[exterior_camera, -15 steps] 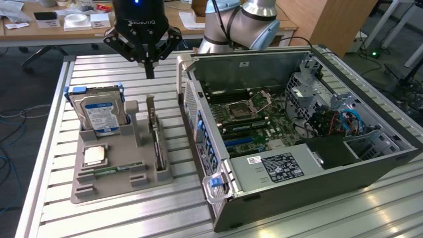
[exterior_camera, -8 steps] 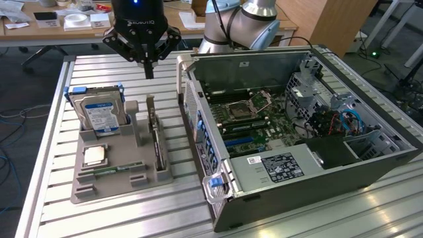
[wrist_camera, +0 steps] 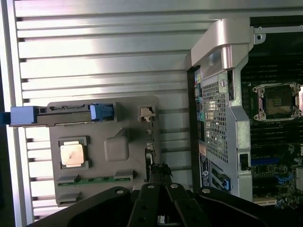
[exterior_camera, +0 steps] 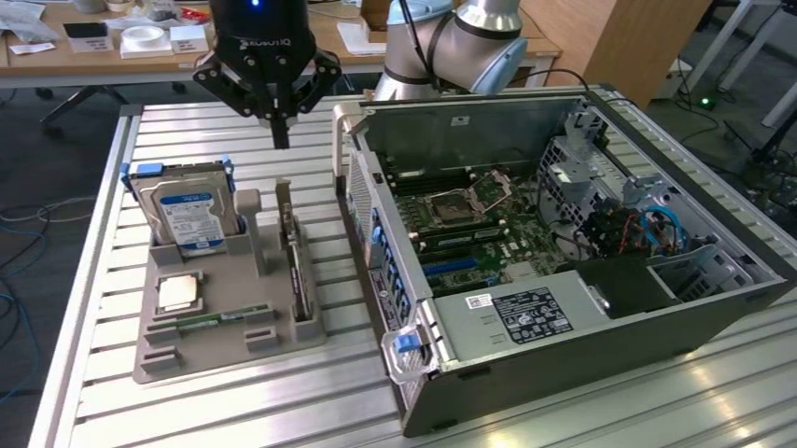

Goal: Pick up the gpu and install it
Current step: 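Reach for the gpu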

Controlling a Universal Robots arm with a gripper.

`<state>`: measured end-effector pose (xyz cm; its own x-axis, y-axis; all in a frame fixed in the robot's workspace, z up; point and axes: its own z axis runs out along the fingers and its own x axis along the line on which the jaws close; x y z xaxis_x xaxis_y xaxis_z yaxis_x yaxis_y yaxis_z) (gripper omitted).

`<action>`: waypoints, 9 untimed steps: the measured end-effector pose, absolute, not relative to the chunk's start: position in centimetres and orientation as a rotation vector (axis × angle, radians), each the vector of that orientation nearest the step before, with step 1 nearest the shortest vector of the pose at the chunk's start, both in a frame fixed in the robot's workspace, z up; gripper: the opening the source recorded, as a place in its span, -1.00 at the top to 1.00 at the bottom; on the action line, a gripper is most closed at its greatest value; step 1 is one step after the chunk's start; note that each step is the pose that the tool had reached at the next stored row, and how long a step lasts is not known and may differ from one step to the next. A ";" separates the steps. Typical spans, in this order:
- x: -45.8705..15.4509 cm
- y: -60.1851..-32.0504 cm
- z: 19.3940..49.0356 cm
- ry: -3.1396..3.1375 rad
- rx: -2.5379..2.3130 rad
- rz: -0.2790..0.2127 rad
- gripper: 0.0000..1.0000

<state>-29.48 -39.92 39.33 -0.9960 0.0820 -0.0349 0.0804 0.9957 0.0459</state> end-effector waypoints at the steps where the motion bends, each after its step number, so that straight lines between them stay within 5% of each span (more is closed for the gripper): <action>1: -29.5 -40.0 39.3 3.101 0.126 0.069 0.79; 9: -29.5 -40.9 39.3 3.101 0.126 0.069 0.79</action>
